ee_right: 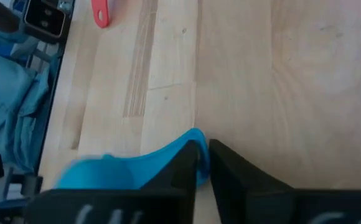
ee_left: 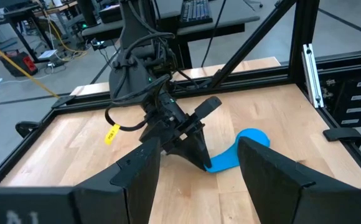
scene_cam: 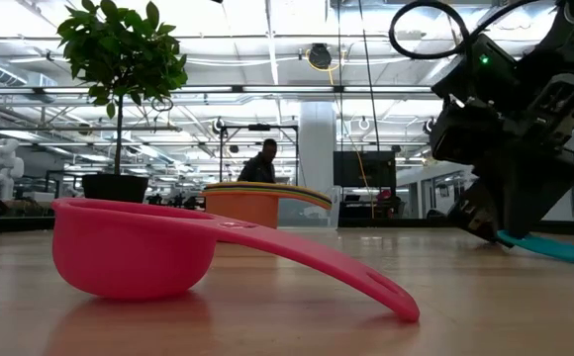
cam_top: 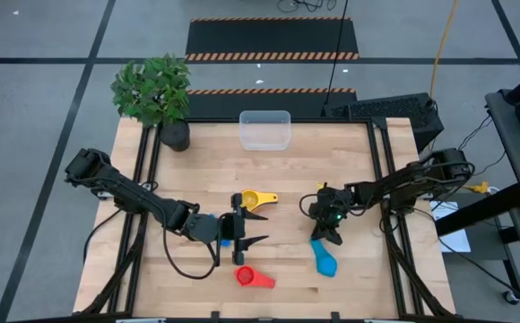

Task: Nest measuring cups in basket
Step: Stack the light blue measuring cup on top of the yellow measuring cup

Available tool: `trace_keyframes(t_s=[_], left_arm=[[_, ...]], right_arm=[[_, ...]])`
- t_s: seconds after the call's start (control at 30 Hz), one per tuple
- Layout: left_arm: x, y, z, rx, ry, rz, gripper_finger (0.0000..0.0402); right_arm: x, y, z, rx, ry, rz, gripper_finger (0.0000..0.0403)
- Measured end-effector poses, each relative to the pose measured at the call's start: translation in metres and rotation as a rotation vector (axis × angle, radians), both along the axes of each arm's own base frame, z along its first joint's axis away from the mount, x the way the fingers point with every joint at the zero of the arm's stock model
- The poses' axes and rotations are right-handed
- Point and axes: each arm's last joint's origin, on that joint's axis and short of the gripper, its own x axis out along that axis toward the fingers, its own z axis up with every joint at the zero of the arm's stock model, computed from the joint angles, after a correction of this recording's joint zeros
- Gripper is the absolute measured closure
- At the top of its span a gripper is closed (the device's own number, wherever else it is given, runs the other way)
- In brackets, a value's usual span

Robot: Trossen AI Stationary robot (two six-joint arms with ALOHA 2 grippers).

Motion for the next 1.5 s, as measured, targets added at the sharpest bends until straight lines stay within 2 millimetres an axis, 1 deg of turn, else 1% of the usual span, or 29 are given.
trace_keyframes(t_s=[0.1, 0.2, 0.3, 0.43, 0.57, 0.77, 1.0, 1.2, 1.37, 1.5], left_arm=[[0.0, 0.0, 0.0, 0.0, 0.0, 0.0, 0.0183], [0.0, 0.0, 0.0, 0.0, 0.0, 0.0, 0.0183], [0.0, 0.0, 0.0, 0.0, 0.0, 0.0, 0.0183], [0.0, 0.0, 0.0, 0.0, 0.0, 0.0, 0.0183], [0.0, 0.0, 0.0, -0.002, -0.005, 0.0, 0.0183], [0.0, 0.0, 0.001, 0.0, -0.007, 0.0, 0.0183], [0.0, 0.0, 0.001, 0.006, -0.007, -0.002, 0.0183], [0.0, 0.0, 0.001, 0.022, -0.007, -0.005, 0.0183], [0.0, 0.0, 0.002, 0.02, -0.016, 0.001, 0.0183], [0.001, 0.0, 0.004, 0.009, -0.04, 0.004, 0.0183]], right_arm=[[-0.001, 0.0, 0.0, -0.015, -0.018, 0.032, 0.0395], [0.0, 0.0, 0.001, -0.029, -0.05, 0.056, 0.0395], [0.003, 0.0, 0.008, -0.044, -0.135, 0.081, 0.0394], [0.006, 0.0, 0.023, -0.068, -0.288, 0.115, 0.0399], [0.012, -0.001, 0.05, -0.144, -0.511, 0.098, 0.0399], [0.007, -0.004, 0.081, -0.239, -0.693, 0.023, 0.0399], [-0.003, -0.005, 0.11, -0.359, -0.876, -0.073, 0.0399], [-0.011, 0.002, 0.132, -0.33, -1.037, -0.074, 0.0399], [-0.016, 0.009, 0.149, -0.304, -1.214, -0.07, 0.0399], [-0.018, 0.013, 0.163, -0.29, -1.351, -0.112, 0.0399]])
